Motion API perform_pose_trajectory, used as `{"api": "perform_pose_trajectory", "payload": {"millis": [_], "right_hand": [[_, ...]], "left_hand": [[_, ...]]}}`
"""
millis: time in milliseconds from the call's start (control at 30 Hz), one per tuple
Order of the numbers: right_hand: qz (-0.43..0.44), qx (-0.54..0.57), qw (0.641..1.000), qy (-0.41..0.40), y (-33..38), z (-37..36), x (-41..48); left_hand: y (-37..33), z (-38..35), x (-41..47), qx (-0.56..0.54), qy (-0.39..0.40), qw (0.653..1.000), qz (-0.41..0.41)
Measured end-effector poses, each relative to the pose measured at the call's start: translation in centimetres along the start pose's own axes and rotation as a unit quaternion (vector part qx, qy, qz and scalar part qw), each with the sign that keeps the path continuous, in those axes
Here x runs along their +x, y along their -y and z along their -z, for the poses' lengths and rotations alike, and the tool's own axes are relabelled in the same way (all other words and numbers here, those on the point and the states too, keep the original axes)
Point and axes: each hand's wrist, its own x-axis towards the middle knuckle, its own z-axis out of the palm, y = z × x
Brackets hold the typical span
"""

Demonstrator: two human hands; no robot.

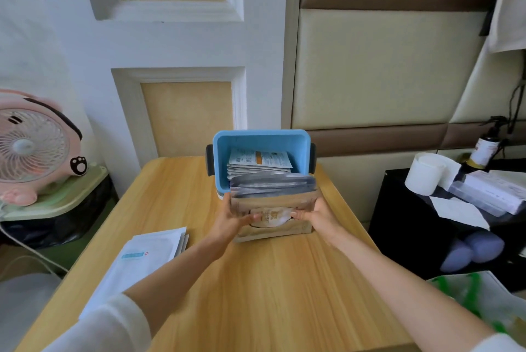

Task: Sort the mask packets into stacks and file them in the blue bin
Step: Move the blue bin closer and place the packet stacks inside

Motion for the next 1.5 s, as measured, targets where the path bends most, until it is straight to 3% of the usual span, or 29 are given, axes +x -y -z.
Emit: {"api": "perform_pose_trajectory", "payload": {"millis": [100, 267, 367, 467, 533, 600, 667, 733, 900, 1200, 1300, 1433, 1500], "right_hand": [[0.005, -0.067, 0.998, -0.01, -0.2, 0.4, 0.2], [0.055, -0.219, 0.974, -0.026, 0.9, 1.7, 0.9], [0.086, -0.15, 0.984, -0.038, 2.4, 1.8, 1.8], [0.116, -0.032, 0.988, -0.099, 4.4, 1.3, 3.4], [0.155, -0.045, 0.979, -0.122, 5.0, 1.0, 4.5], [0.177, -0.077, 0.976, -0.101, 5.3, 0.7, 5.1], [0.179, -0.066, 0.979, -0.071, 4.9, 0.7, 6.0], [0.174, -0.067, 0.981, -0.054, 4.1, 0.7, 7.1], [0.184, -0.105, 0.976, -0.049, 2.5, 0.7, 9.2], [0.174, -0.13, 0.97, -0.107, 3.0, -0.2, 13.7], [0.155, -0.174, 0.962, -0.141, 2.8, -1.2, 14.8], [0.126, -0.215, 0.95, -0.19, 1.7, -2.2, 15.0], [0.118, -0.273, 0.937, -0.186, 1.4, -2.3, 15.0]], "left_hand": [[0.0, 0.6, -0.2, 0.084, 0.025, 0.996, 0.017], [-2.2, 1.8, 0.5, 0.27, -0.019, 0.962, -0.037], [-4.9, 1.7, 1.0, 0.413, -0.124, 0.894, -0.124], [-8.0, 1.3, 2.3, 0.445, -0.178, 0.86, -0.177], [-8.5, 1.8, 4.0, 0.465, -0.193, 0.843, -0.191], [-8.1, 2.7, 5.4, 0.436, -0.187, 0.861, -0.184], [-7.5, 3.3, 6.1, 0.361, -0.148, 0.901, -0.192], [-6.8, 3.8, 6.5, 0.314, -0.101, 0.918, -0.219], [-5.0, 5.3, 8.6, 0.337, -0.034, 0.908, -0.248], [-5.4, 4.8, 13.8, 0.403, -0.08, 0.889, -0.204], [-5.4, 4.1, 14.6, 0.465, -0.116, 0.86, -0.178], [-5.1, 2.6, 15.0, 0.619, -0.15, 0.76, -0.126], [-4.8, 2.4, 15.4, 0.655, -0.146, 0.734, -0.102]]}}
